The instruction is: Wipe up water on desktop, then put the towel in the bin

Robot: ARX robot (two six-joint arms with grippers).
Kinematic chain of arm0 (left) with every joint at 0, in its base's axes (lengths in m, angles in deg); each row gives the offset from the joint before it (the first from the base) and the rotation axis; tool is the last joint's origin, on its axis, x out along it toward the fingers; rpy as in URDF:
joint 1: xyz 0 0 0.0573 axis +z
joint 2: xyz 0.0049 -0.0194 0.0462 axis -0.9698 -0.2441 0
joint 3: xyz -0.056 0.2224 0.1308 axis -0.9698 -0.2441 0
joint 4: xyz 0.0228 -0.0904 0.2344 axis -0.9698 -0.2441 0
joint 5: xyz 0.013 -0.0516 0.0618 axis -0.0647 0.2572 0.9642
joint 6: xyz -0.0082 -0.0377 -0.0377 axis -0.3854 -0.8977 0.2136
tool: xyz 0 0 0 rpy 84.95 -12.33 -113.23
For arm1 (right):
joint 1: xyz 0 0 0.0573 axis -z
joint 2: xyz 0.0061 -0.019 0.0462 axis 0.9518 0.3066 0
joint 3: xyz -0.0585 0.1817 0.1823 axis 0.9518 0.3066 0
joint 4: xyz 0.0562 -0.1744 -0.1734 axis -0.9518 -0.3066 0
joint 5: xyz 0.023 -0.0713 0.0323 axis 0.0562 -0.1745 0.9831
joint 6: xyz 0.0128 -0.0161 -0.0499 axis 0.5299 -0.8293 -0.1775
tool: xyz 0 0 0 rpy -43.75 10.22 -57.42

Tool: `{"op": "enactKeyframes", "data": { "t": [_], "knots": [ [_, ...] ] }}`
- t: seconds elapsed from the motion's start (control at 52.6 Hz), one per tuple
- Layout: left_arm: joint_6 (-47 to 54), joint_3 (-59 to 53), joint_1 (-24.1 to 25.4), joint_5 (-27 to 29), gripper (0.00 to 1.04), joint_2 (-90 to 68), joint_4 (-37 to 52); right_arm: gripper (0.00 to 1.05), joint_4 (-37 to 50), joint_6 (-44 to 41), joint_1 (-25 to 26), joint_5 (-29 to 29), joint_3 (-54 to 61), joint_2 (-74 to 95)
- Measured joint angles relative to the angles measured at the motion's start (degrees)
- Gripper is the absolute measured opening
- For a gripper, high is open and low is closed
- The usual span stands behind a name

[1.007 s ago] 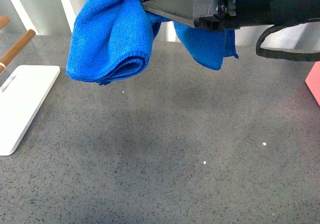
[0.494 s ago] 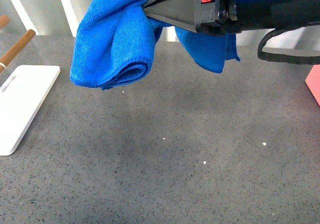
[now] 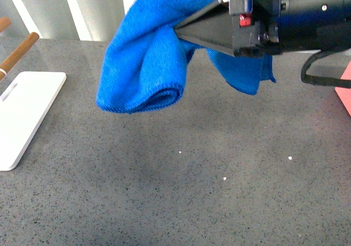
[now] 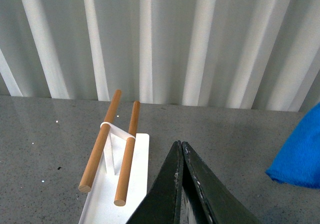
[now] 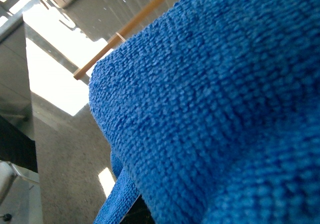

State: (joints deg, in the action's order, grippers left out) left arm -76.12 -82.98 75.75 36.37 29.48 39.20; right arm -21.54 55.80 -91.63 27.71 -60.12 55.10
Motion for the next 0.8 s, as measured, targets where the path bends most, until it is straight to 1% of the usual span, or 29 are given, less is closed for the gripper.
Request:
{"op": "enactKeyframes", "data": {
  "t": [0.095,0.171,0.19,0.209,0.285,0.304,0.38,0.399,0.418,0.475,0.551,0.684,0.798],
  "knots": [
    [0.00,0.02,0.00,-0.02,0.17,0.02,0.00,0.06,-8.04,-3.19,0.55,-4.70,-0.52,0.48],
    [0.00,0.02,0.00,0.00,0.32,0.00,0.00,0.06,-18.47,-6.49,1.44,-10.34,-2.25,2.95],
    [0.00,0.00,0.00,0.00,0.35,0.00,0.00,0.06,-22.23,-8.02,1.86,-12.63,-2.73,4.17],
    [0.00,0.02,0.00,0.00,0.41,0.02,0.00,0.06,-24.70,-8.87,2.16,-13.88,-3.02,5.09],
    [0.00,0.00,0.00,0.00,0.55,0.00,0.00,0.06,-32.28,-13.99,3.43,-19.54,-3.37,8.41],
    [0.00,0.00,0.00,0.00,0.57,0.00,0.00,0.06,-33.66,-15.26,3.74,-20.57,-3.37,9.18],
    [0.00,0.00,0.00,0.00,0.71,0.02,0.00,0.06,-37.05,-19.37,4.74,-23.98,-3.58,11.47],
    [0.00,0.00,0.00,-0.02,0.77,0.00,0.00,0.06,-38.01,-20.76,5.16,-25.42,-3.87,12.33],
    [0.00,0.02,0.00,0.00,0.78,0.00,0.00,0.06,-38.29,-21.57,5.31,-25.94,-4.02,12.59],
    [0.00,0.00,0.00,0.00,0.89,0.00,0.00,0.06,-39.23,-24.17,6.25,-28.94,-5.14,14.25],
    [0.02,0.00,0.00,0.00,0.99,0.00,0.00,0.06,-39.87,-25.79,7.21,-31.82,-7.23,16.59],
    [0.11,0.00,0.00,0.00,0.98,0.00,0.00,0.06,-41.27,-27.43,8.37,-35.06,-12.15,21.14],
    [0.11,0.00,0.00,0.00,0.98,0.04,0.00,0.06,-44.33,-28.02,7.91,-38.53,-19.37,25.68]
  ]
}}
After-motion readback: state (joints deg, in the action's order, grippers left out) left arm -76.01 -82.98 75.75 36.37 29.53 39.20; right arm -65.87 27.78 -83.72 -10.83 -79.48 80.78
